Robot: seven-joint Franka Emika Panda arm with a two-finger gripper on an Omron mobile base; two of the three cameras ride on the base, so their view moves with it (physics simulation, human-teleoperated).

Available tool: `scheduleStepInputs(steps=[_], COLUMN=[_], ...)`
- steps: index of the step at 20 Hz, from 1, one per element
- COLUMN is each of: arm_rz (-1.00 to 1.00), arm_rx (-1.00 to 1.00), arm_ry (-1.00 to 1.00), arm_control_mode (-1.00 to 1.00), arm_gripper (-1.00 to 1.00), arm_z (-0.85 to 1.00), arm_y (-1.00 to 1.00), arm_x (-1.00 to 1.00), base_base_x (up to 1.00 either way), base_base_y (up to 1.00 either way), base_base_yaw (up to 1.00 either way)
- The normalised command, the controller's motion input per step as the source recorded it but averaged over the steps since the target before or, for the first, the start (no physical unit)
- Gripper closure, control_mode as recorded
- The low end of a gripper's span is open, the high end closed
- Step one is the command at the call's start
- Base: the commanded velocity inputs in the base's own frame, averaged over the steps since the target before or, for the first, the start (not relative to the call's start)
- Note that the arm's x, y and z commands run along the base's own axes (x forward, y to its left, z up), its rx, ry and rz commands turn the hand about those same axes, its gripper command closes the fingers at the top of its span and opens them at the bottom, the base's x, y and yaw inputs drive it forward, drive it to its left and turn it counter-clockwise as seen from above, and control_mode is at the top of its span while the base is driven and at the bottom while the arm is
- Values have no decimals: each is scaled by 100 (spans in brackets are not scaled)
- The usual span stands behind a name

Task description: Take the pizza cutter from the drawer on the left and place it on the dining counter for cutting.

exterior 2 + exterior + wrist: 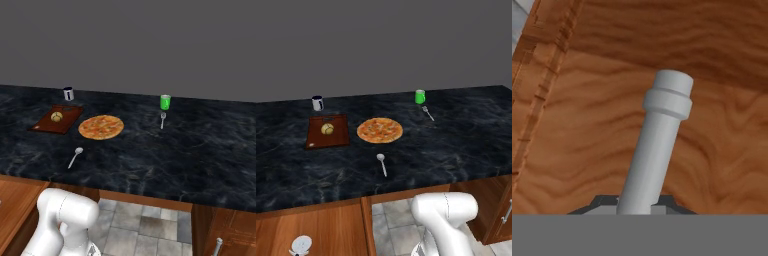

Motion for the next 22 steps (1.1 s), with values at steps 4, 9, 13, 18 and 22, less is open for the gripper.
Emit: scheduleStepInputs(steps=[4,9,13,18,22], arm_rz=[0,0,0,0,0], arm_rx=[0,0,0,0,0], arm_ry=[0,0,0,0,-6], arm_control_mode=[-100,-100,-100,-100,-100], arm_gripper=[100,100,100,100,100], arm_z=[0,0,0,5,50], arm_y=[0,0,0,1,3], arm_x=[0,0,0,-19,-16], base_base_x=[0,0,0,0,0], base_base_y=[0,0,0,0,0], base_base_yaw=[0,0,0,0,0])
